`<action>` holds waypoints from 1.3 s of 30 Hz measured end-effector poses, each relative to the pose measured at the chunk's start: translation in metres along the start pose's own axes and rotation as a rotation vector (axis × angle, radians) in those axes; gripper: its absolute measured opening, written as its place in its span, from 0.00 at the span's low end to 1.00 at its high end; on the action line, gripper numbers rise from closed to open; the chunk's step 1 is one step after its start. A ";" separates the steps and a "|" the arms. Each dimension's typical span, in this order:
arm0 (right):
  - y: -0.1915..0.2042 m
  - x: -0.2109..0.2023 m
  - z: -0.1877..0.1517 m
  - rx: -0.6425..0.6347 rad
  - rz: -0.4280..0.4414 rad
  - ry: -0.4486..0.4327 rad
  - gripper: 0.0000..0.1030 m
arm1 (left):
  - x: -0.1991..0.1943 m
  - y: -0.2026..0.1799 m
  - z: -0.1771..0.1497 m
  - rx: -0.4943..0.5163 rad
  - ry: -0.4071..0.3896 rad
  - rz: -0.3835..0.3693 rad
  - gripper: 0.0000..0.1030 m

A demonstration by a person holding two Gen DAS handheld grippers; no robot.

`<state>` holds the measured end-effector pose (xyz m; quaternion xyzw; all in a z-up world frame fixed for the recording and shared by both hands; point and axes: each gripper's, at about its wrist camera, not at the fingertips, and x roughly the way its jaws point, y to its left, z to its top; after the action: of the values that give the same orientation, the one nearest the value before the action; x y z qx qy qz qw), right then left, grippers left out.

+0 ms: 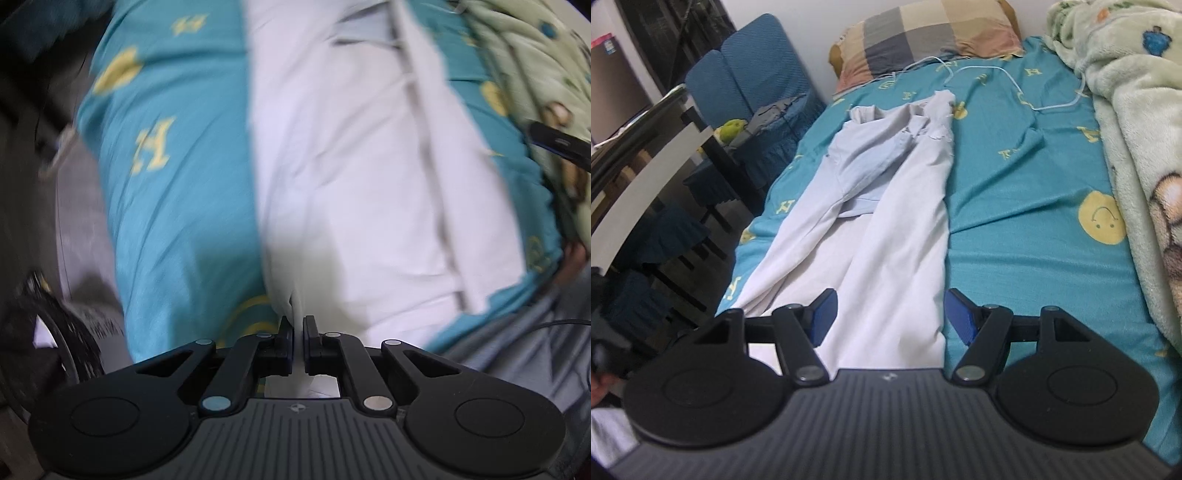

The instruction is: Fold clothes

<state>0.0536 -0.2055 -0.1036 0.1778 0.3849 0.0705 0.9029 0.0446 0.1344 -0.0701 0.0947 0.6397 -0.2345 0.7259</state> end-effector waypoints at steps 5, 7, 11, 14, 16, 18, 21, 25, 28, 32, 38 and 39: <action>-0.013 -0.002 -0.001 0.043 -0.009 0.007 0.65 | -0.043 -0.070 0.017 0.068 -0.081 0.002 0.05; -0.018 -0.004 0.000 0.062 -0.008 0.008 0.65 | -0.043 -0.099 0.020 0.082 -0.099 -0.002 0.05; -0.032 -0.008 0.003 0.108 -0.002 0.003 0.65 | -0.011 -0.132 0.019 0.040 -0.117 -0.038 0.07; -0.043 -0.011 0.004 0.139 0.026 0.018 0.65 | 0.030 -0.132 0.018 -0.001 -0.098 -0.055 0.11; -0.050 -0.011 0.003 0.163 0.057 0.052 0.65 | 0.049 -0.126 0.018 -0.037 -0.071 -0.069 0.25; -0.059 -0.010 -0.001 0.197 0.090 0.099 0.65 | 0.052 -0.121 0.017 -0.064 -0.072 -0.100 0.37; -0.070 -0.007 -0.010 0.265 0.116 0.160 0.66 | 0.037 -0.104 0.011 -0.139 -0.150 -0.165 0.65; -0.077 0.002 -0.025 0.375 0.165 0.240 0.66 | 0.029 -0.066 0.003 -0.307 -0.248 -0.192 0.74; -0.071 0.008 -0.037 0.398 0.202 0.292 0.66 | 0.046 -0.040 0.004 -0.410 -0.205 -0.086 0.73; -0.068 0.015 -0.048 0.395 0.171 0.341 0.66 | 0.062 -0.025 0.011 -0.477 -0.132 -0.051 0.74; -0.056 0.036 -0.064 0.433 0.316 0.463 0.65 | 0.074 -0.025 0.016 -0.464 -0.019 -0.071 0.78; -0.052 0.037 -0.066 0.416 0.315 0.471 0.65 | 0.075 -0.027 0.015 -0.453 -0.004 -0.083 0.78</action>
<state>0.0314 -0.2262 -0.1899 0.3940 0.5565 0.1682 0.7119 0.0508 0.0877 -0.1358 -0.0975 0.6779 -0.1145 0.7196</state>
